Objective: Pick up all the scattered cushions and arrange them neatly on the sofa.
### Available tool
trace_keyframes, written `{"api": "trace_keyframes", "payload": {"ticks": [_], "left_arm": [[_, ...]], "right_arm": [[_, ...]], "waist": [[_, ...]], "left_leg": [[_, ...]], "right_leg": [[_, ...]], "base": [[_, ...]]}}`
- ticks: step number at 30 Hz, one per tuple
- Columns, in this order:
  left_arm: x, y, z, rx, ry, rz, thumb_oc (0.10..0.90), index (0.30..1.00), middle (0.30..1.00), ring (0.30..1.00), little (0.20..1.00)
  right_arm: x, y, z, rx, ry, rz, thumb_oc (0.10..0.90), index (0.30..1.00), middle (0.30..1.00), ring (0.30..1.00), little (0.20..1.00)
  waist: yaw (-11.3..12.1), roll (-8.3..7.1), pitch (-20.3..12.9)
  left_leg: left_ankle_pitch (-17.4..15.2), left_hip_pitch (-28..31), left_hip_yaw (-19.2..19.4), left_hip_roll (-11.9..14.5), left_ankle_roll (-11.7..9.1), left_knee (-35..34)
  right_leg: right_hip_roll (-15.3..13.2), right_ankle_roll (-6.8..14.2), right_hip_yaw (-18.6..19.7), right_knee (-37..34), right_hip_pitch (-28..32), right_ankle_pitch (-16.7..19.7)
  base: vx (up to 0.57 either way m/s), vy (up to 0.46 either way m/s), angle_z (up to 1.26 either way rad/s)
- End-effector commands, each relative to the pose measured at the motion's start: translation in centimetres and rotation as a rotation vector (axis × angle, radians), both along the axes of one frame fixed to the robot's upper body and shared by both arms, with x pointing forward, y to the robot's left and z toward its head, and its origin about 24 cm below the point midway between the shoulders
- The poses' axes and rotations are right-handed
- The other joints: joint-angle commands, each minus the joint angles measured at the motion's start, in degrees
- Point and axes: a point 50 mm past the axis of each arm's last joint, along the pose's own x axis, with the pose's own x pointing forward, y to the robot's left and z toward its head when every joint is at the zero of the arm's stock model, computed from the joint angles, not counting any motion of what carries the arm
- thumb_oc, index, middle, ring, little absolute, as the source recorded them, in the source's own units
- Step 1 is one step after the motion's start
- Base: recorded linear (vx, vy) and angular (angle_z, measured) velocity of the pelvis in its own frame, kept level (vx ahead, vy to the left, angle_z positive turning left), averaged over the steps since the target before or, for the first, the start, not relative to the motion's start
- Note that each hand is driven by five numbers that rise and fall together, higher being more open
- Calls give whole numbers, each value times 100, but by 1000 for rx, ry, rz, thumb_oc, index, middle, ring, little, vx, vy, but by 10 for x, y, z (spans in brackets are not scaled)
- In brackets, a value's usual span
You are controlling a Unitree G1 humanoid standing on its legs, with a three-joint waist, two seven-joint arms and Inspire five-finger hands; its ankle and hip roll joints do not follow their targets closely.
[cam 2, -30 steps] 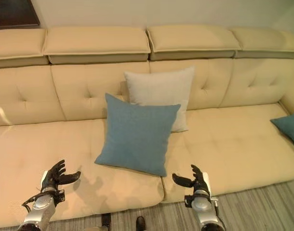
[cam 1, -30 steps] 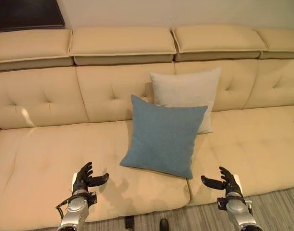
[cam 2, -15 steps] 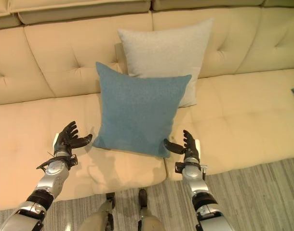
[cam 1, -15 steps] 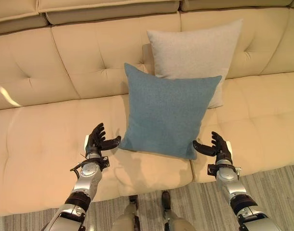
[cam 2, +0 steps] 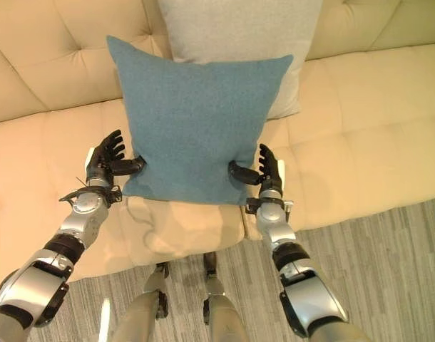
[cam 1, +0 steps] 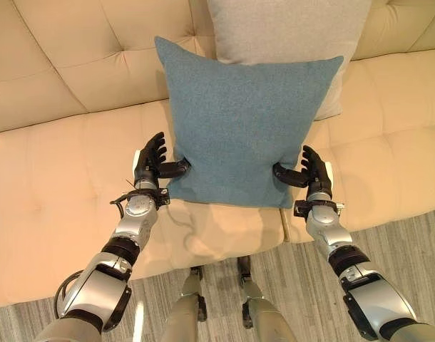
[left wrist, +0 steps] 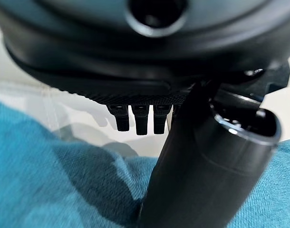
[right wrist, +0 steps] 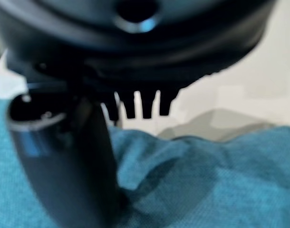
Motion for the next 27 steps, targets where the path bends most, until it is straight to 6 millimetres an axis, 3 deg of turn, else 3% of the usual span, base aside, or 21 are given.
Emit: {"api": "trace_keyframes", "payload": {"ticks": [1, 2, 3, 7, 8, 9, 10, 11, 13, 20, 21, 26, 27], "left_arm": [[17, -42, 55, -76, -228, -155, 800, 900, 900, 900, 900], [17, -42, 55, -76, -228, -155, 800, 900, 900, 900, 900], [16, -57, 54, -109, -228, -192, 800, 900, 900, 900, 900], [13, -84, 51, -189, -219, -260, 800, 900, 900, 900, 900], [11, -92, 49, -226, -214, -279, 800, 900, 900, 900, 900], [10, -99, 48, -268, -210, -296, 560, 540, 540, 540, 540], [8, -104, 46, -288, -208, -309, 400, 300, 300, 300, 300], [3, -113, 44, -323, -213, -335, 400, 300, 300, 300, 300], [-1, -116, 41, -331, -214, -346, 400, 300, 300, 300, 300], [-1, -116, 41, -331, -214, -346, 400, 300, 300, 300, 300], [-33, -110, 0, -394, -157, -364, 400, 300, 300, 300, 300], [-55, -94, -28, -390, -96, -333, 400, 300, 300, 300, 300], [-70, -86, -44, -394, -58, -318, 400, 300, 300, 300, 300]], "right_arm": [[19, 35, 62, 75, -253, 135, 800, 900, 900, 900, 900], [19, 35, 62, 75, -253, 135, 800, 900, 900, 900, 900], [19, 51, 64, 125, -266, 185, 800, 900, 900, 900, 900], [16, 82, 69, 239, -295, 294, 800, 900, 900, 900, 900], [14, 90, 69, 290, -303, 321, 591, 587, 587, 587, 587], [12, 98, 70, 344, -310, 351, 413, 319, 319, 319, 319], [10, 103, 70, 382, -316, 373, 400, 300, 300, 300, 300], [4, 114, 70, 459, -338, 415, 400, 300, 300, 300, 300], [1, 117, 70, 485, -350, 431, 400, 300, 300, 300, 300], [1, 117, 70, 485, -350, 431, 400, 300, 300, 300, 300], [-37, 104, 28, 588, -324, 436, 400, 300, 300, 300, 300], [-59, 77, -4, 532, -246, 375, 400, 300, 300, 300, 300], [-76, 64, -21, 511, -202, 337, 400, 300, 300, 300, 300]], "waist": [[101, 2, -263], [101, 2, -264], [98, 8, -243], [87, 5, -222], [80, 3, -216], [78, 1, -212], [71, -3, -212], [65, -16, -207], [64, -22, -209], [64, -22, -209], [62, -82, -306], [49, -97, -418], [51, -95, -505]], "left_leg": [[-533, 115, -107, -263, -361, 8], [-533, 115, -107, -263, -361, 8], [-532, 104, -101, -268, -366, 8], [-531, 111, -119, -261, -378, 8], [-534, 119, -122, -257, -379, 8], [-535, 132, -122, -255, -384, 8], [-540, 147, -123, -252, -386, 8], [-557, 211, -122, -241, -388, 8], [-569, 252, -121, -238, -388, 8], [-569, 252, -121, -238, -388, 8], [-644, 726, -105, -208, -364, 8], [-740, 1140, -90, -180, -332, 8], [-783, 1384, -120, -160, -309, 8]], "right_leg": [[-31, 414, 163, 23, -405, 325], [-31, 414, 163, 23, -405, 325], [-29, 414, 164, 23, -430, 336], [-16, 418, 165, 23, -430, 328], [-14, 418, 165, 23, -420, 325], [-14, 418, 166, 23, -405, 321], [-14, 420, 170, 23, -387, 318], [-8, 422, 169, 23, -334, 308], [-8, 426, 171, 23, -294, 298], [-8, 426, 172, 23, -294, 298], [28, 419, 115, 23, 201, 195], [59, 396, 45, 23, 624, 72], [61, 368, -15, 23, 878, -25]], "base": [[0, 0, 0], [0, 0, 0], [0, 0, 0], [0, 0, 0], [0, 0, 0], [0, 0, 0], [0, 0, 0], [0, 0, 0], [0, 0, 0], [10, -10, 0], [92, -89, 2], [69, -48, 17], [48, -45, 38]]}}
